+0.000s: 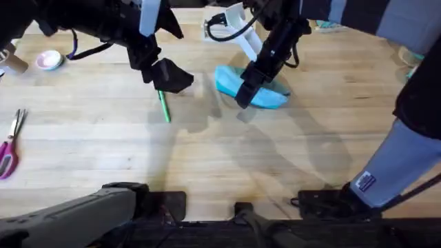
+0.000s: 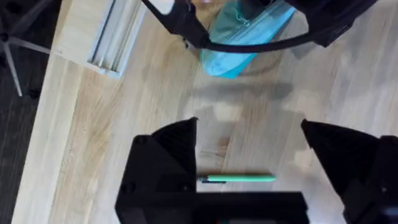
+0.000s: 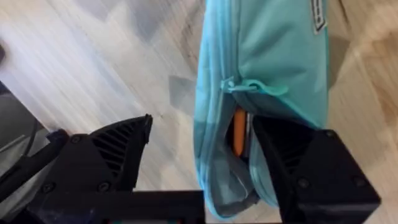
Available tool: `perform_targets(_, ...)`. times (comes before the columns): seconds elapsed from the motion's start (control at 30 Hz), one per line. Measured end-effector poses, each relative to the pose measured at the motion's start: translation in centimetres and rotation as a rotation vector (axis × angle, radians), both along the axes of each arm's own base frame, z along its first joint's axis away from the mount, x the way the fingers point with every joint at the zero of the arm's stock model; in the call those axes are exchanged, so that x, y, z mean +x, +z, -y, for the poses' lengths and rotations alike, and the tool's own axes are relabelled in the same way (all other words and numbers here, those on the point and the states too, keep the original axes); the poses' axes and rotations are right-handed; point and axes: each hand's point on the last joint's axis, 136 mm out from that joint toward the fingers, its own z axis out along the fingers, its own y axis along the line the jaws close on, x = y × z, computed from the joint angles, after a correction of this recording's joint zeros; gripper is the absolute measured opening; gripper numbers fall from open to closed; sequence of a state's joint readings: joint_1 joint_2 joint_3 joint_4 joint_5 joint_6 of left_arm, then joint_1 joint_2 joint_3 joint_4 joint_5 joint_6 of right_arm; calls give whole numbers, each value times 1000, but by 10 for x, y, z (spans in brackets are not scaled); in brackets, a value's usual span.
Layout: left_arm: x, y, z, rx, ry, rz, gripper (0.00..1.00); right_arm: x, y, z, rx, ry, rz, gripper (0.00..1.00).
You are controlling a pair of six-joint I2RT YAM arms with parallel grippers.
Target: Unzip the bag, pick up the pens from the table one at a time and place them inside, then zip the bag closed.
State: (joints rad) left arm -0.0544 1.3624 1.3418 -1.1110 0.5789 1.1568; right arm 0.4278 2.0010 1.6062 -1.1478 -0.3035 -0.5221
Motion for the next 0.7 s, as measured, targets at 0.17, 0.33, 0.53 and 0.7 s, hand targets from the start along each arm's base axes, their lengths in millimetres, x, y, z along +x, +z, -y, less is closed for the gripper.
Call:
perform_targets(0.17, 0, 0, 0, 0, 0, 0, 993, 2, 3, 0, 2, -10, 11, 996)
perform_targets(0.33, 0, 0, 0, 0, 0, 0, 994, 14, 22, 9, 8, -30, 97, 997)
perform_targets(0.53, 0, 0, 0, 0, 0, 0, 993, 21, 76, 24, 51, -71, 245, 996)
perform_targets(0.7, 0, 0, 0, 0, 0, 0, 993, 21, 118, 35, 91, -100, 361, 996)
